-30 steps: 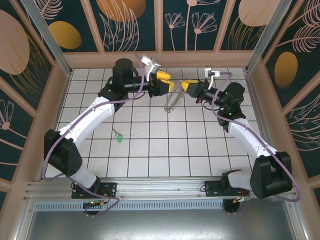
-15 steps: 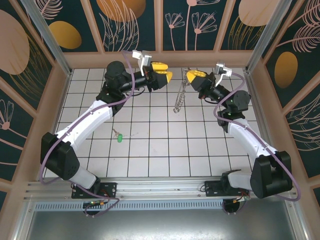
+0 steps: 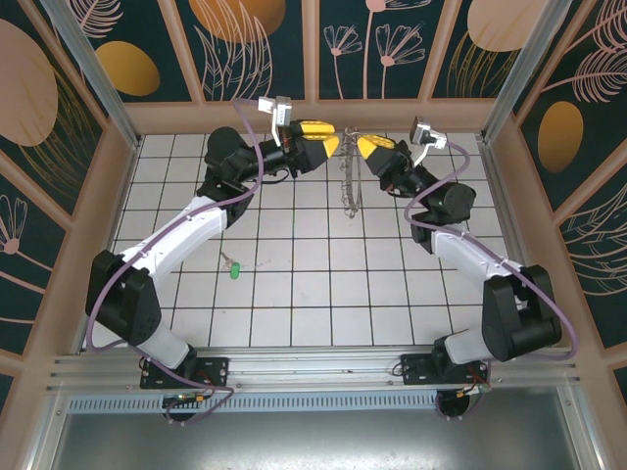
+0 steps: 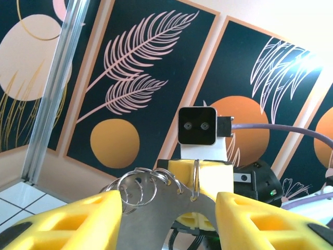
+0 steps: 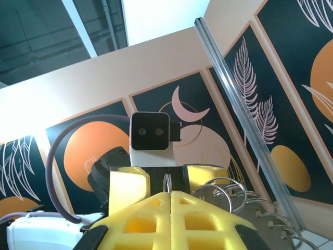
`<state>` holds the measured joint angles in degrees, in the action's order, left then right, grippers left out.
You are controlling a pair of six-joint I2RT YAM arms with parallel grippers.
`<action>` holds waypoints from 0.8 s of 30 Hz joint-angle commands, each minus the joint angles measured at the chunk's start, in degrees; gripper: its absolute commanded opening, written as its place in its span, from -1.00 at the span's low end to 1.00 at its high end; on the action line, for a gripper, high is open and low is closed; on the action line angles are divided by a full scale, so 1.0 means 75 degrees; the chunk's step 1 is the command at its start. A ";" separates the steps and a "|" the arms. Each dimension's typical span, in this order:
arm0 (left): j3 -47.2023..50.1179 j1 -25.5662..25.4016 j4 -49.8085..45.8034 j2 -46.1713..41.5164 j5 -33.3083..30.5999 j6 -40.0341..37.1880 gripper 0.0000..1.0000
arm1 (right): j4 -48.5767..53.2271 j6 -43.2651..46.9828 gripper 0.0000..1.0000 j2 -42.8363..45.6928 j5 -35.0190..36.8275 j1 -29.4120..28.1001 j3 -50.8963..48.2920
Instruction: Put the keys on the keyring
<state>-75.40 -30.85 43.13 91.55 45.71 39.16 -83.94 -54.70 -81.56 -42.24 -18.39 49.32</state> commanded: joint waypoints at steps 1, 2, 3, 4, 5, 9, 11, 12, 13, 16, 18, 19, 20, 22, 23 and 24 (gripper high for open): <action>0.0079 0.0042 0.0928 0.0110 0.0192 0.0511 -0.01 | -0.1217 -0.0438 -1.00 -0.0117 0.0292 -0.0074 0.0320; 0.0080 0.0037 0.0994 0.0136 0.0198 0.0561 -0.02 | -0.1266 -0.0479 -1.00 -0.0163 0.0316 -0.0085 0.0336; 0.0089 0.0037 0.1079 0.0151 0.0201 0.0621 -0.03 | -0.1297 -0.0523 -1.00 -0.0211 0.0335 -0.0102 0.0355; 0.0098 0.0035 0.1184 0.0168 0.0211 0.0694 -0.04 | -0.1315 -0.0535 -1.00 -0.0261 0.0355 -0.0124 0.0379; 0.0101 0.0039 0.1250 0.0190 0.0227 0.0770 -0.04 | -0.1323 -0.0561 -1.00 -0.0297 0.0378 -0.0140 0.0378; 0.0098 0.0036 0.1529 0.0296 0.0309 0.1021 -0.08 | -0.1411 -0.0652 -1.00 -0.0453 0.0440 -0.0207 0.0413; 0.0103 0.0034 0.1639 0.0339 0.0353 0.1115 -0.11 | -0.1434 -0.0698 -1.00 -0.0520 0.0450 -0.0231 0.0431; 0.0104 0.0024 0.1675 0.0355 0.0369 0.1157 -0.12 | -0.1454 -0.0706 -1.00 -0.0551 0.0452 -0.0245 0.0428; 0.0104 0.0024 0.1694 0.0367 0.0377 0.1168 -0.13 | -0.1465 -0.0730 -1.00 -0.0594 0.0461 -0.0256 0.0427; 0.0144 0.0012 0.1714 0.0345 0.0407 0.1192 -0.15 | -0.1470 -0.0739 -1.00 -0.0651 0.0487 -0.0283 0.0399; 0.0196 0.0022 0.1684 0.0313 0.0376 0.1169 -0.16 | -0.1460 -0.0743 -1.00 -0.0679 0.0493 -0.0290 0.0383; 0.0220 0.0012 0.1655 0.0299 0.0370 0.1160 -0.16 | -0.1453 -0.0739 -1.00 -0.0694 0.0499 -0.0293 0.0376; 0.0241 0.0012 0.1638 0.0300 0.0381 0.1156 -0.17 | -0.1453 -0.0746 -1.00 -0.0715 0.0499 -0.0301 0.0384; 0.0267 0.0012 0.1632 0.0290 0.0384 0.1154 -0.19 | -0.1452 -0.0759 -1.00 -0.0749 0.0510 -0.0314 0.0391; 0.0289 0.0000 0.1631 0.0286 0.0397 0.1165 -0.20 | -0.1452 -0.0762 -1.00 -0.0784 0.0511 -0.0329 0.0395; 0.0314 0.0008 0.1614 0.0276 0.0411 0.1156 -0.21 | -0.1452 -0.0777 -1.00 -0.0805 0.0502 -0.0337 0.0413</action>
<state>-73.78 -30.85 52.90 93.76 47.62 47.11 -89.71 -59.40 -87.22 -39.83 -20.27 50.43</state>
